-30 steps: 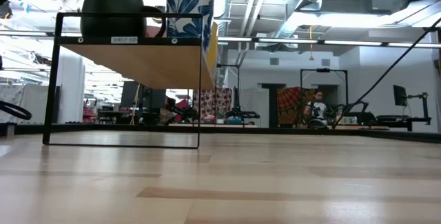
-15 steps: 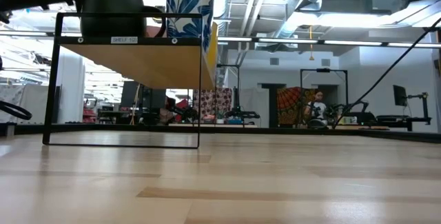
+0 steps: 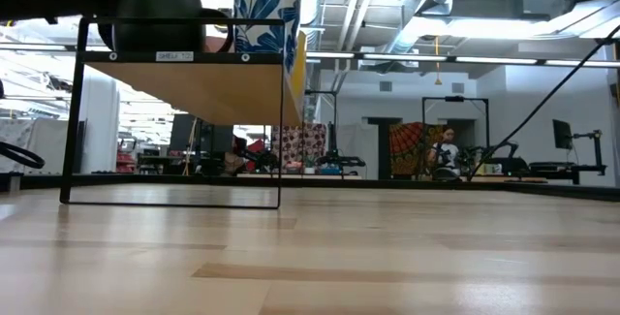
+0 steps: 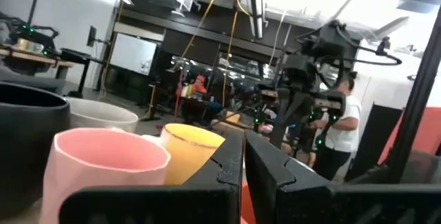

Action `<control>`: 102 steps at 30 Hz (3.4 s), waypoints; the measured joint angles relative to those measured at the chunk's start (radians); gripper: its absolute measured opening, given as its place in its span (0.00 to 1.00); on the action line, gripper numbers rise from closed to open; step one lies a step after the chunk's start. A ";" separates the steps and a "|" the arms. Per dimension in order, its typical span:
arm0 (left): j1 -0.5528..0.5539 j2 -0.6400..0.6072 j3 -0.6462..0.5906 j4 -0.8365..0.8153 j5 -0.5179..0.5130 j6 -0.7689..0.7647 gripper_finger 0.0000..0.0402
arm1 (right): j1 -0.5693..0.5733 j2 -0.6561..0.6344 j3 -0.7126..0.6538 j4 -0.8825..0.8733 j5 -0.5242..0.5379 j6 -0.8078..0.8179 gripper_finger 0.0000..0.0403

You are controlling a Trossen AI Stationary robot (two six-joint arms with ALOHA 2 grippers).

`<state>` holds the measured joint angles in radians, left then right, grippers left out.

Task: Place coffee mugs
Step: Return to Home Position

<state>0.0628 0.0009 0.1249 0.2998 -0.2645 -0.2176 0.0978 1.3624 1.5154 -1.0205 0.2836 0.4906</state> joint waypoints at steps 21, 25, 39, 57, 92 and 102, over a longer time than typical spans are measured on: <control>0.000 0.003 -0.001 -0.348 -0.219 -0.104 0.00 | 0.000 0.000 0.000 0.004 -0.002 0.017 0.11; 0.000 0.003 -0.001 -0.444 -0.231 -0.161 0.00 | 0.000 0.000 0.000 0.004 -0.002 0.017 0.07; 0.000 0.003 -0.001 -0.672 -0.048 -0.338 0.00 | 0.000 0.000 0.000 0.004 -0.002 0.016 0.08; 0.000 0.004 -0.001 -0.670 0.296 -0.439 0.00 | 0.000 0.000 0.000 0.004 0.003 0.006 0.05; 0.000 0.438 -0.003 -0.195 0.245 -0.355 0.00 | -0.009 0.000 0.000 0.004 0.007 -0.002 0.06; 0.000 0.507 0.004 -0.058 0.200 -0.316 0.00 | -0.009 0.000 0.000 0.004 0.007 -0.002 0.06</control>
<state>0.0628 0.5083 0.1287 0.2419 -0.0649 -0.5341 0.0891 1.3624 1.5154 -1.0164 0.2907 0.4889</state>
